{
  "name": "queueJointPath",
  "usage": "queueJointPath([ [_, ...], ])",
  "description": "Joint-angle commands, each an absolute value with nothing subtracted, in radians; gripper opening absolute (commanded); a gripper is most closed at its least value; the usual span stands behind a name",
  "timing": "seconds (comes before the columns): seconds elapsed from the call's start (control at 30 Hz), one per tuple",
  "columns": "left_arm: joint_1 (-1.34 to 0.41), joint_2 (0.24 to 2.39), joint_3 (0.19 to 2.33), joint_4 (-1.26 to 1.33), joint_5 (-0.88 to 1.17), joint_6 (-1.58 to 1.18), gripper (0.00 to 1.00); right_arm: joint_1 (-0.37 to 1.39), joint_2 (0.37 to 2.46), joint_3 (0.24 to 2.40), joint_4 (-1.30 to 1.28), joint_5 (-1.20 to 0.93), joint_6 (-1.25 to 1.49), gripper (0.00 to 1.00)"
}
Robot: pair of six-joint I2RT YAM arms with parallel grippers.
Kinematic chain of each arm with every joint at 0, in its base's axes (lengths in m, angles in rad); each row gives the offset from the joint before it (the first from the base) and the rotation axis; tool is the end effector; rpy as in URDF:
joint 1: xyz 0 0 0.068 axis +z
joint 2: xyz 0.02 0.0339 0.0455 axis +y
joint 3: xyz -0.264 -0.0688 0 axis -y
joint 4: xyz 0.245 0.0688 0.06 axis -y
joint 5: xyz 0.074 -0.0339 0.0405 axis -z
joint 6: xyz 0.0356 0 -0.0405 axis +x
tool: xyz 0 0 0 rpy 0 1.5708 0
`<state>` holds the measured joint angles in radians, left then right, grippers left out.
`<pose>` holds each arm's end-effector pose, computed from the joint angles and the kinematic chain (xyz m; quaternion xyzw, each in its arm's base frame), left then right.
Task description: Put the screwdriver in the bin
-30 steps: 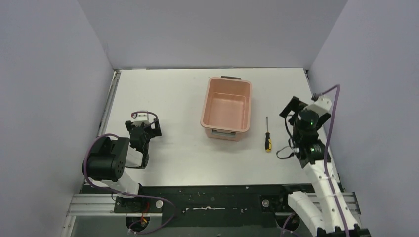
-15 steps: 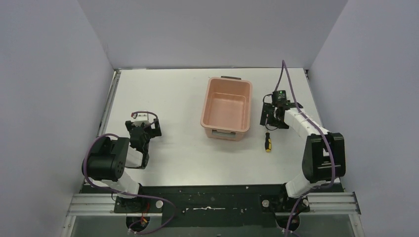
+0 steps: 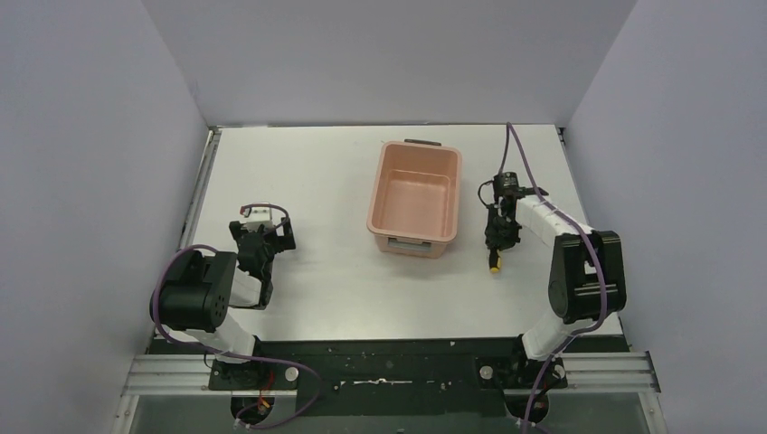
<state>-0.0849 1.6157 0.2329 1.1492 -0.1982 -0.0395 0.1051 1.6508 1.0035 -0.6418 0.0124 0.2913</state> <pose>0.2422 -0.0136 0.1226 -0.0436 0.7820 0.0391 0.6205 0.3016 0.0314 0.1715 0.0929 0.9857 0.0216 0.1388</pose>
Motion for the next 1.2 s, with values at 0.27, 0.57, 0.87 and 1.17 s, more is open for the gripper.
queueJointPath([
  [0.27,-0.081,1.609,0.255,1.207,-0.202,-0.032,0.97,0.112,1.708,1.801,-1.175,0.163,0.325,0.0],
  [0.57,-0.081,1.61,0.255,1.207,-0.201,-0.031,0.97,0.433,1.749,1.922,-0.869,-0.037,0.461,0.0],
  [0.87,-0.081,1.61,0.255,1.209,-0.202,-0.031,0.97,0.541,1.858,1.748,-0.746,0.063,0.49,0.0],
  [1.17,-0.081,1.61,0.255,1.207,-0.202,-0.031,0.97,0.566,1.995,1.566,-0.648,0.118,0.518,0.09],
])
